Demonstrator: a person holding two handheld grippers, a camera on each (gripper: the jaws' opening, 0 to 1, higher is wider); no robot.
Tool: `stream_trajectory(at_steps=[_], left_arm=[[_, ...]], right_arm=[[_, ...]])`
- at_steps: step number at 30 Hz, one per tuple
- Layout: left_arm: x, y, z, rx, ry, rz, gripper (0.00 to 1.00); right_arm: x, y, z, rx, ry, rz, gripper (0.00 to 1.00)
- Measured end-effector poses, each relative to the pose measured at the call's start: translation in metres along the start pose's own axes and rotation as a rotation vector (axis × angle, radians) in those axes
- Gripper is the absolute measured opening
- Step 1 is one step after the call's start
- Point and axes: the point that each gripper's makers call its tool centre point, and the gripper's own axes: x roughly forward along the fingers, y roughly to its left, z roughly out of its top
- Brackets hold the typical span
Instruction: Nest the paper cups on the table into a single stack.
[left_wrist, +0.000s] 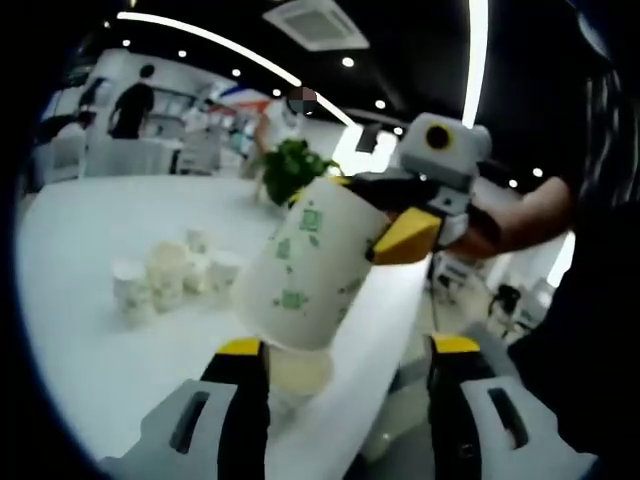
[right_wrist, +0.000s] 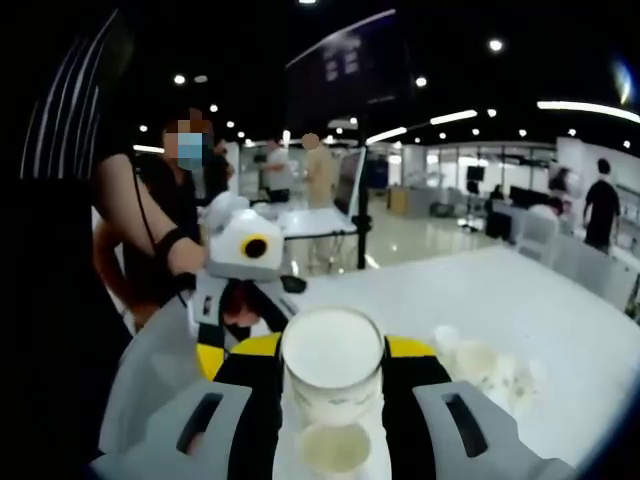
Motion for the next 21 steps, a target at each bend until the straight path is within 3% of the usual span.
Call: stream_trajectory(at_steps=[16, 21], left_arm=[[-0.008, 0.000, 0.010, -0.019, -0.047, -0.015, 0.41], [-0.007, -0.001, 0.014, -0.028, -0.062, -0.025, 0.37]], right_arm=[[-0.016, 0.003, -0.014, 0.143, -0.052, 0.023, 0.35], [-0.017, 0.010, -0.022, 0.145, -0.030, 0.037, 0.35]])
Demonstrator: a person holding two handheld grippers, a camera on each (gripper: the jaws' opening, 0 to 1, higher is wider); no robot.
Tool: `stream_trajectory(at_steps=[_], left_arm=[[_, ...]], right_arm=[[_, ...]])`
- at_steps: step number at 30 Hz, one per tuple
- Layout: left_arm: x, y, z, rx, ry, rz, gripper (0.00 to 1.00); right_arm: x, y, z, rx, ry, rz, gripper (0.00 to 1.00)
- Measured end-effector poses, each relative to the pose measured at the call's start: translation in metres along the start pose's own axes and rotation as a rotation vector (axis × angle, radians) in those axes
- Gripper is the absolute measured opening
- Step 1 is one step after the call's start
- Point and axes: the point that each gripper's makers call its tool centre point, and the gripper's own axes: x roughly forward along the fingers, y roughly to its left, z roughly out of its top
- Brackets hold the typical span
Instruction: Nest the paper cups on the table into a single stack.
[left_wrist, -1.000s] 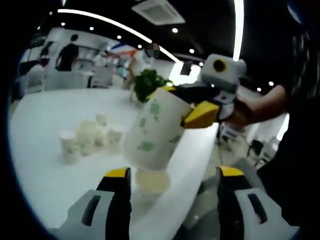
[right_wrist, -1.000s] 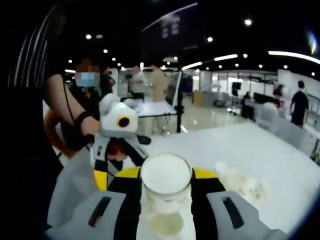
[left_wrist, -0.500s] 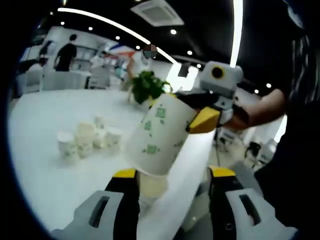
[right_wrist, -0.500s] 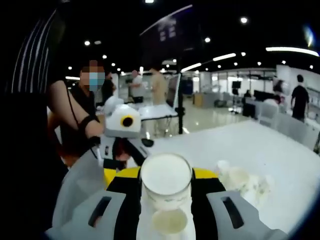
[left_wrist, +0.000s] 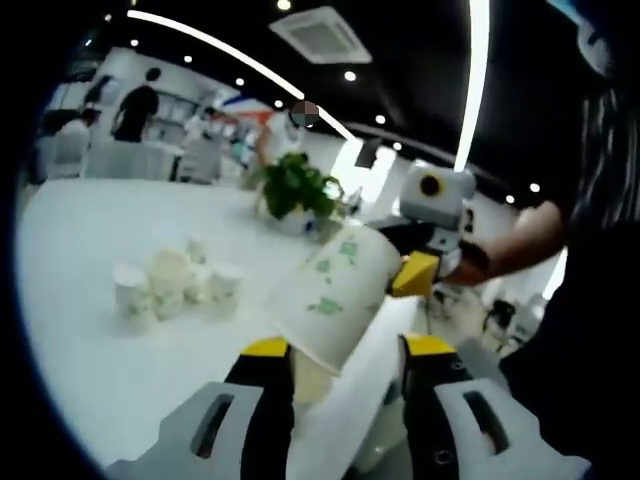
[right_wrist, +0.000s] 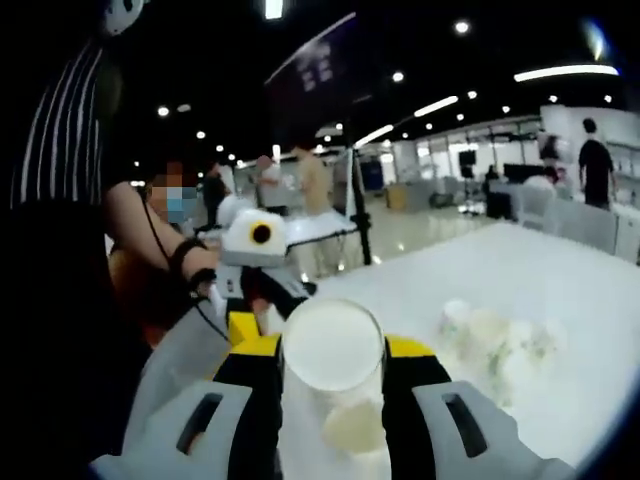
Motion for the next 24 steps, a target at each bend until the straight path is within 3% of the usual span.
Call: stream_trajectory(at_steps=[14, 24], left_arm=[[-0.006, -0.001, 0.015, -0.018, -0.041, -0.021, 0.30], [-0.011, -0.007, 0.019, -0.052, -0.052, -0.045, 0.19]], right_arm=[[-0.002, 0.002, -0.018, 0.011, 0.032, 0.004, 0.35], [-0.001, 0.007, -0.028, 0.021, 0.047, 0.018, 0.34]])
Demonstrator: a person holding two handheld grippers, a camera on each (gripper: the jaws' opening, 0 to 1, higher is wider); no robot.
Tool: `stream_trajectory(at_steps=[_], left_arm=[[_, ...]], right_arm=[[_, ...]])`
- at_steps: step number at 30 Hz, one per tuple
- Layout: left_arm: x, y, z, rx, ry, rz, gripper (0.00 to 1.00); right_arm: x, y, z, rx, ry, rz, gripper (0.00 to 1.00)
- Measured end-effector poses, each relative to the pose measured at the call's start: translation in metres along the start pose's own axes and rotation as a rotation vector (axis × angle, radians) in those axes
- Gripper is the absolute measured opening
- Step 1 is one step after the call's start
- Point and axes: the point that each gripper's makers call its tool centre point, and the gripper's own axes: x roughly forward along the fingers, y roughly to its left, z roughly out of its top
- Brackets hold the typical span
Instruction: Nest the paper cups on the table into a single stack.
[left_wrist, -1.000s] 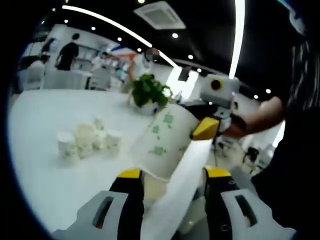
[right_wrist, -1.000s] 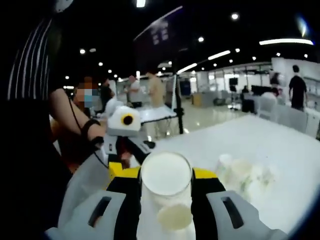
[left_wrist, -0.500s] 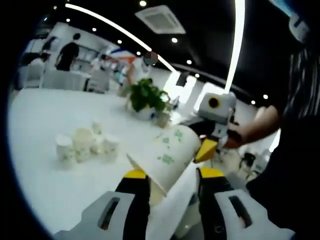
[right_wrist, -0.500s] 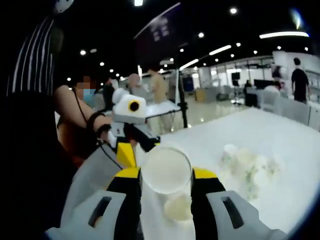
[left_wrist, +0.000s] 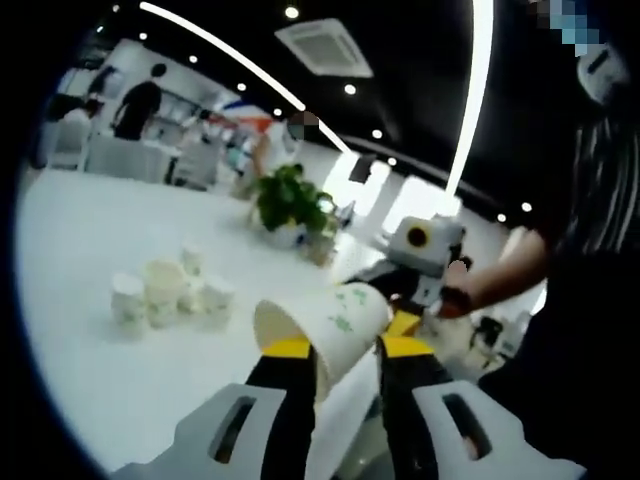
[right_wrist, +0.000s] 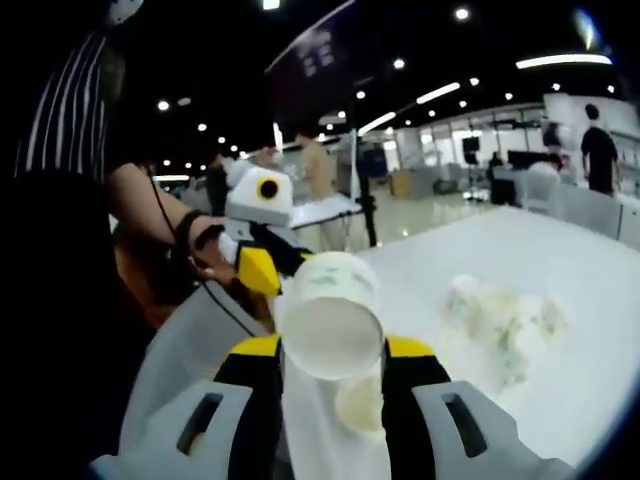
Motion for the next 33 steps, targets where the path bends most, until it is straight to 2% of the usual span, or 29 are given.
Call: stream_trajectory(at_steps=[3, 6, 15, 23, 29, 33], left_arm=[[-0.001, -0.002, -0.001, -0.002, 0.002, -0.008, 0.15], [-0.003, -0.006, 0.002, -0.037, -0.013, -0.035, 0.10], [-0.003, -0.012, 0.001, -0.069, -0.005, -0.057, 0.07], [-0.003, -0.025, 0.004, -0.069, 0.016, -0.117, 0.00], [-0.004, -0.024, 0.010, -0.014, 0.036, -0.098, 0.00], [-0.006, -0.023, 0.012, -0.023, 0.040, -0.097, 0.00]], right_arm=[[0.000, 0.002, -0.003, 0.000, 0.004, 0.009, 0.34], [0.001, 0.005, -0.006, -0.006, 0.013, 0.016, 0.34], [0.001, 0.008, -0.010, 0.006, 0.010, 0.028, 0.34], [0.001, 0.007, -0.010, 0.008, 0.009, 0.030, 0.30], [0.003, 0.006, -0.014, -0.002, 0.015, 0.025, 0.32], [0.002, 0.007, -0.011, -0.007, 0.006, 0.013, 0.34]])
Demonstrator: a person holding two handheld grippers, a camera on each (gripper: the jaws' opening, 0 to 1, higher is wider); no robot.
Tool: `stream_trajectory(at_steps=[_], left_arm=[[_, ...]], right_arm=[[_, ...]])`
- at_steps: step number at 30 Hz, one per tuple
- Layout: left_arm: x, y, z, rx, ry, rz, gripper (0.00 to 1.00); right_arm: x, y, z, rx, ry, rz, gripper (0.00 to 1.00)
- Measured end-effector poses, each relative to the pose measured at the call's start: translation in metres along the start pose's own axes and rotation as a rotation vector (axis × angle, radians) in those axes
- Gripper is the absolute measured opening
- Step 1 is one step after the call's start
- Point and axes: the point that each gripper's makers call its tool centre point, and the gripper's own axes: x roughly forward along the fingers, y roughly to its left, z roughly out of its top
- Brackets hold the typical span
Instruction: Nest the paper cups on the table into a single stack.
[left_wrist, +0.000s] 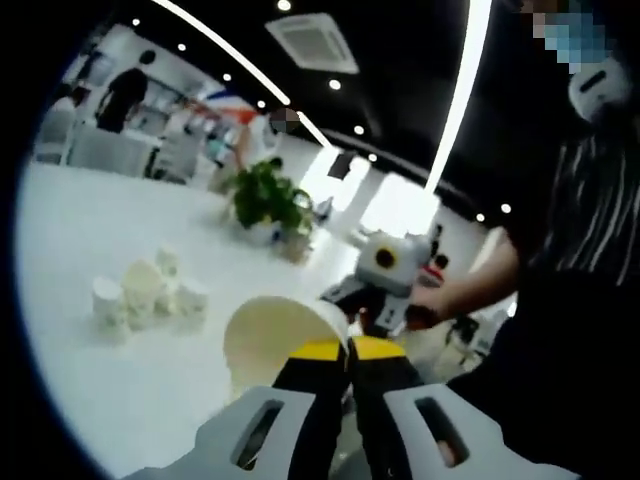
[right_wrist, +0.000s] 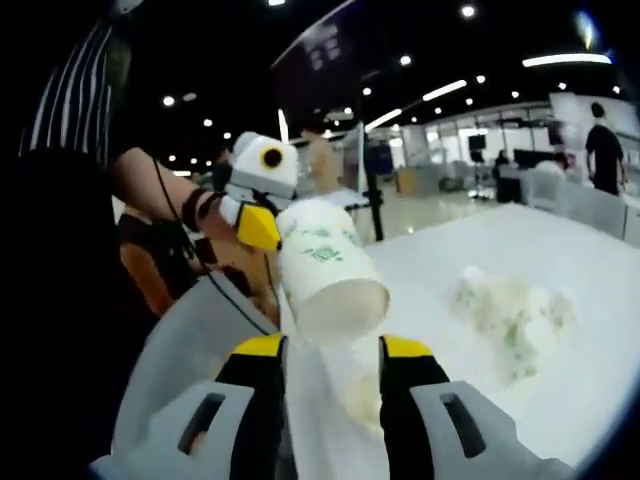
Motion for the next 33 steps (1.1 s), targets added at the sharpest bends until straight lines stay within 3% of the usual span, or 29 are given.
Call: stream_trajectory(at_steps=[8, 12, 23, 33], left_arm=[[0.007, -0.002, -0.003, 0.006, 0.035, -0.017, 0.00], [0.011, -0.002, -0.001, 0.053, 0.049, -0.014, 0.00], [0.015, -0.001, 0.002, 0.069, 0.094, -0.033, 0.00], [0.021, -0.005, -0.003, 0.109, 0.181, -0.044, 0.00]], right_arm=[[-0.004, -0.006, 0.009, -0.001, -0.034, -0.048, 0.43], [-0.005, -0.007, 0.012, 0.016, -0.058, -0.075, 0.49], [-0.017, -0.014, 0.002, 0.018, -0.060, -0.165, 0.71], [-0.039, -0.031, 0.001, 0.031, -0.104, -0.268, 0.87]])
